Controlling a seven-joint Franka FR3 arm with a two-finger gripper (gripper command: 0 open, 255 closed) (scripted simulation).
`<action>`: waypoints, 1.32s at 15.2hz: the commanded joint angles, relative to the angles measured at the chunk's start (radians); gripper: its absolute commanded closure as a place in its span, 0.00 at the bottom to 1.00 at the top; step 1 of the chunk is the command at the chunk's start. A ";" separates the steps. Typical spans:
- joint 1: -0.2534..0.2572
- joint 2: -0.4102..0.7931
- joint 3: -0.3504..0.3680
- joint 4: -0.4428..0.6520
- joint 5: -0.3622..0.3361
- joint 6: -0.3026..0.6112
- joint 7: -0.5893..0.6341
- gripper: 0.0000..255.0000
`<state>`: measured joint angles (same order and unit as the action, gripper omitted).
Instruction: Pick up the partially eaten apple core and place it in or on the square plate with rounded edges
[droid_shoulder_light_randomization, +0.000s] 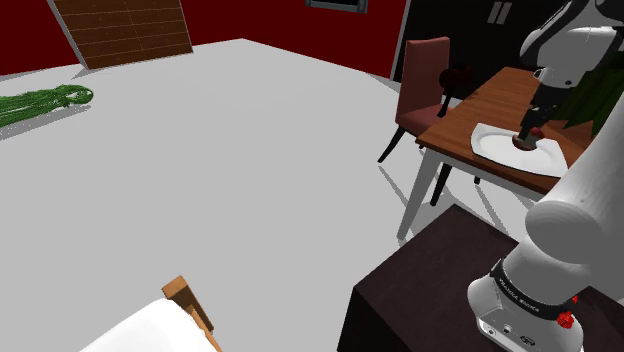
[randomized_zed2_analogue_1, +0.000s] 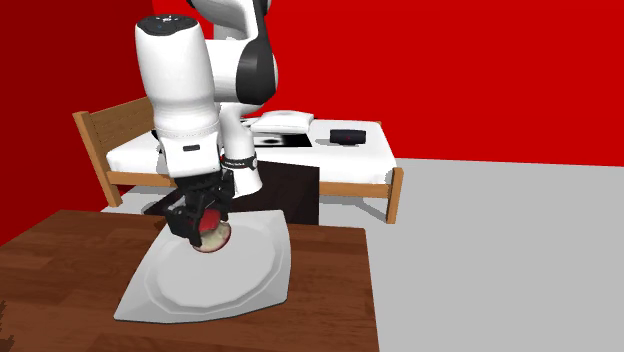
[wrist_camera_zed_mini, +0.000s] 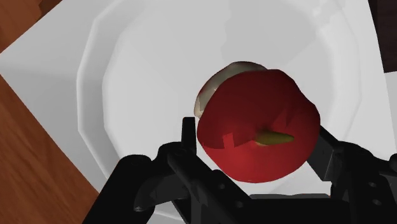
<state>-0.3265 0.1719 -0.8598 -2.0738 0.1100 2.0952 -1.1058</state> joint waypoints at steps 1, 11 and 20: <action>0.000 0.000 0.000 0.000 0.001 0.000 0.000 1.00; 0.010 -0.033 -0.008 0.042 -0.030 -0.062 0.021 0.00; 0.016 -0.056 -0.011 0.084 -0.052 -0.119 0.037 0.00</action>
<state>-0.3104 0.1156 -0.8711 -1.9901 0.0586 1.9760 -1.0692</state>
